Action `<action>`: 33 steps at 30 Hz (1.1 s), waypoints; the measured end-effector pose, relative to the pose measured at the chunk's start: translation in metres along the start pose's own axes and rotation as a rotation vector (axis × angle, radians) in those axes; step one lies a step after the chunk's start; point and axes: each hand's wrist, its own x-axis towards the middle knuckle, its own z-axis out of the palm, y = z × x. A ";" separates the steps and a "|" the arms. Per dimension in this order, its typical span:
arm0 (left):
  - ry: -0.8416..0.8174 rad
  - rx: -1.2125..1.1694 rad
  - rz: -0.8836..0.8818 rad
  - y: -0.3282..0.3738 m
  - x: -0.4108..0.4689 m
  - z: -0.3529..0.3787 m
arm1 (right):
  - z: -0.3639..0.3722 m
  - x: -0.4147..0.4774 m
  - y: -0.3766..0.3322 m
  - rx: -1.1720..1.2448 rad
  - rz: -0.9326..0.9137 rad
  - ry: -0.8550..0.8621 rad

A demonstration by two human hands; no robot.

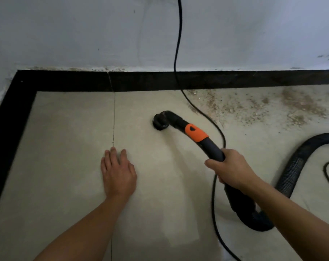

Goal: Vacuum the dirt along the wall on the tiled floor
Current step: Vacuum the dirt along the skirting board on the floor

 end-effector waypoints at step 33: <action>-0.049 -0.026 0.116 0.058 0.008 0.022 | -0.023 0.038 0.029 0.246 0.135 0.243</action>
